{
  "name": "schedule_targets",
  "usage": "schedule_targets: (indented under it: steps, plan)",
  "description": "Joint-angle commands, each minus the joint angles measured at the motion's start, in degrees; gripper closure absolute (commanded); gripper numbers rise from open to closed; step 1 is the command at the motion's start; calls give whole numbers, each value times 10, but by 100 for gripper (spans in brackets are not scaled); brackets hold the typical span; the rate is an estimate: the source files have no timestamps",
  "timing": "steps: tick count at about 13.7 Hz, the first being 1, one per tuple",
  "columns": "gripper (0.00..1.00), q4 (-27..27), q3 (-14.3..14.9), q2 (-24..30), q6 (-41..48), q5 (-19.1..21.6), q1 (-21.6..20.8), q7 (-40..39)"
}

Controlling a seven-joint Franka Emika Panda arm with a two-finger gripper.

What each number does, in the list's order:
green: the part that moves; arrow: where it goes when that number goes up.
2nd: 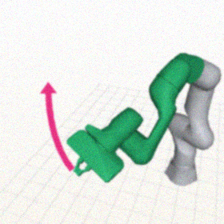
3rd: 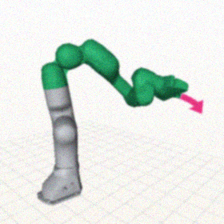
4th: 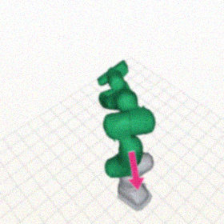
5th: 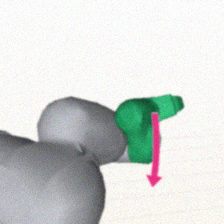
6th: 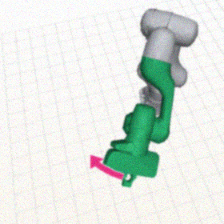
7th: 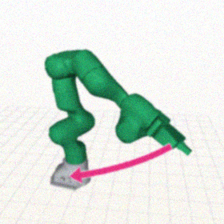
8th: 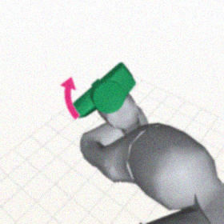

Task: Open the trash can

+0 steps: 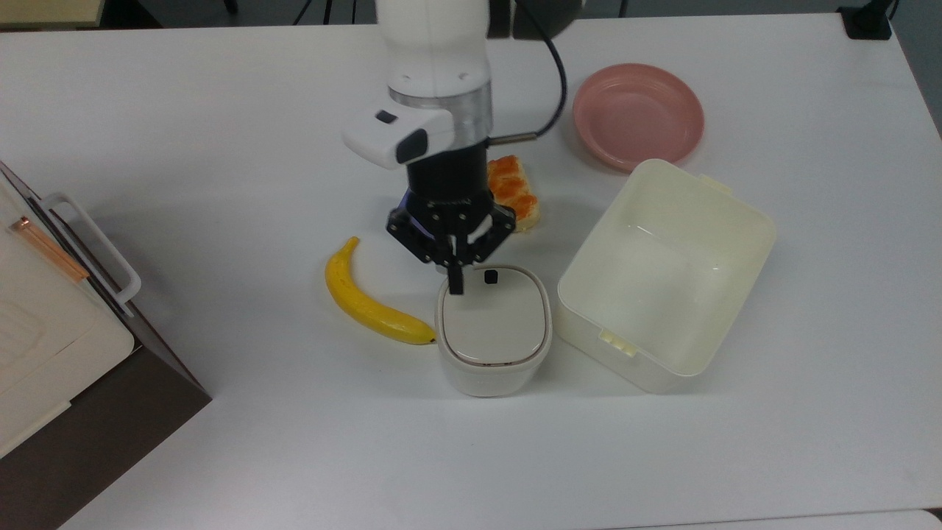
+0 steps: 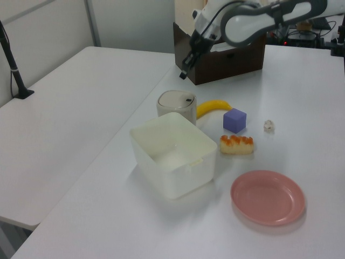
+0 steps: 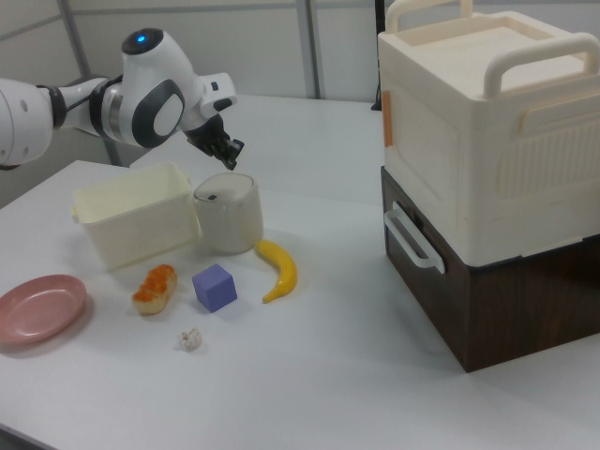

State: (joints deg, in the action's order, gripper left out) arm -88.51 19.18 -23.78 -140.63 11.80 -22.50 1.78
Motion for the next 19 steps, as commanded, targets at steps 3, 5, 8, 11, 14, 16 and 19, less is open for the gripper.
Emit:
schedule_targets:
  steps: [3,5,8,11,14,16,19]
  plan:
    - [99,47,-1,-57,-17,10,-25,21]
    - [99,47,-6,-61,-17,8,-26,23]
    - [99,45,-7,-78,-17,4,-36,19]
    - [99,41,-7,-88,-15,-20,-36,16]
    - [99,38,-7,-91,-11,-35,-37,16]
    - [99,38,-7,-80,-10,-28,-36,18]
    - [93,38,-5,-34,24,-24,-18,22]
